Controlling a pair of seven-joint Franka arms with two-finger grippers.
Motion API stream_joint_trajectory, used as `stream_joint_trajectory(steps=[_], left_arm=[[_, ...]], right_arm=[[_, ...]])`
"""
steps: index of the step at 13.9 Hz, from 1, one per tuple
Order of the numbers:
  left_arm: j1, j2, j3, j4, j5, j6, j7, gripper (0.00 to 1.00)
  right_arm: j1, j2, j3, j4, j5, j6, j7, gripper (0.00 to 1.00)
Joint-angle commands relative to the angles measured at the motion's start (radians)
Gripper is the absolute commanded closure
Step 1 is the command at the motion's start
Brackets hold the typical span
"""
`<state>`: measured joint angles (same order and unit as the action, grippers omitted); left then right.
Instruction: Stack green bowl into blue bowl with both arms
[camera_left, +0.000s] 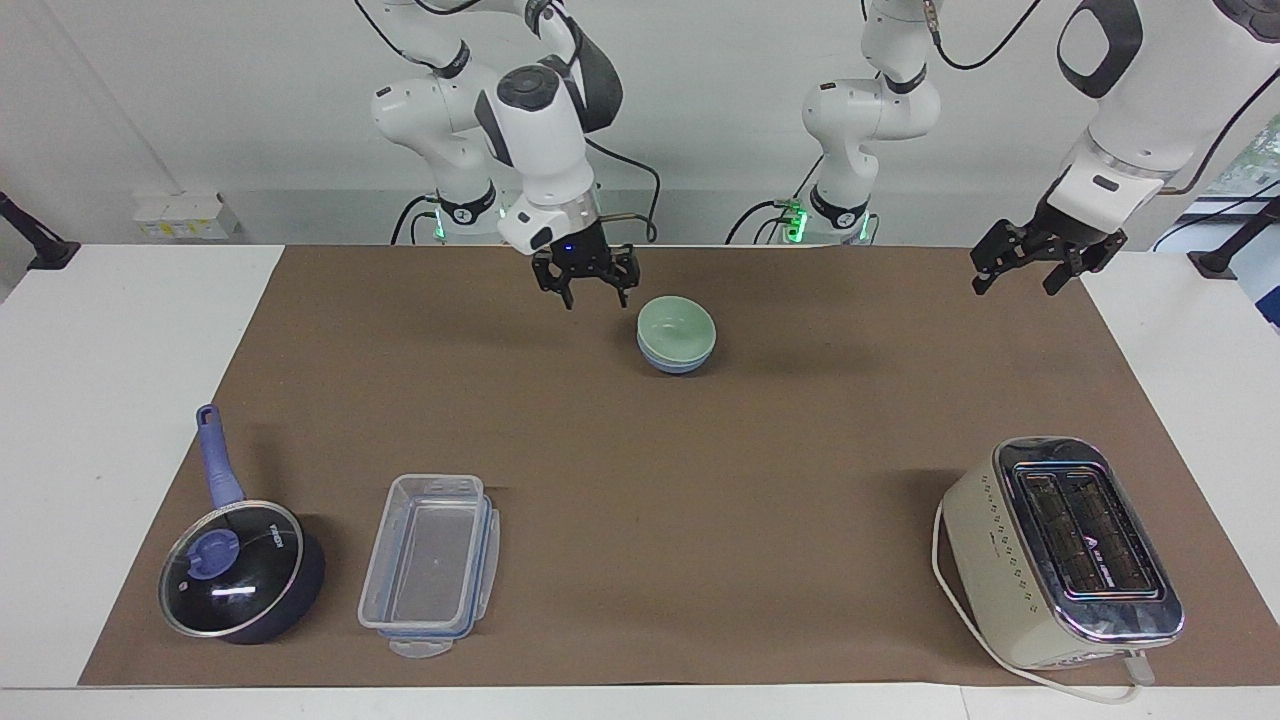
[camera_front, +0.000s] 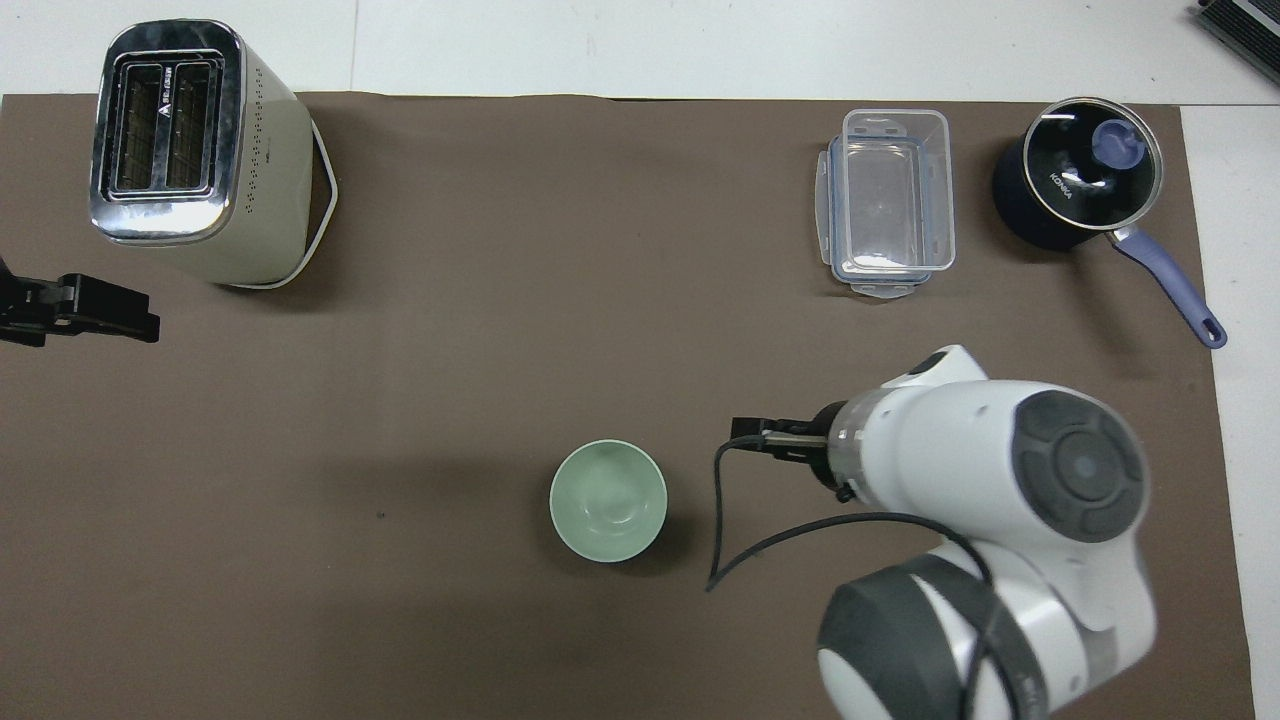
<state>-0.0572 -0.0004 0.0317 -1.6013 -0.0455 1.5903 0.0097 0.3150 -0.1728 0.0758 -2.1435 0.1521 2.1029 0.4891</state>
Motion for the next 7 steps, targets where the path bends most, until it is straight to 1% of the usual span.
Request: stream_joint_trajectory(steps=[1, 2, 4, 7], left_arm=[[0.008, 0.007, -0.006, 0.024, 0.019, -0.027, 0.004, 0.00], [0.008, 0.007, -0.006, 0.024, 0.019, -0.027, 0.004, 0.00], [0.008, 0.007, -0.006, 0.024, 0.019, -0.027, 0.004, 0.00], [0.008, 0.007, -0.007, 0.024, 0.019, -0.027, 0.004, 0.00]], right_arm=[[-0.121, -0.031, 0.009, 0.037, -0.017, -0.066, -0.067, 0.00], [-0.167, -0.028, 0.007, 0.092, -0.055, -0.096, -0.073, 0.00], [-0.258, 0.004, 0.013, 0.215, -0.133, -0.162, -0.119, 0.00], [-0.345, 0.065, 0.010, 0.385, -0.146, -0.265, -0.174, 0.00]])
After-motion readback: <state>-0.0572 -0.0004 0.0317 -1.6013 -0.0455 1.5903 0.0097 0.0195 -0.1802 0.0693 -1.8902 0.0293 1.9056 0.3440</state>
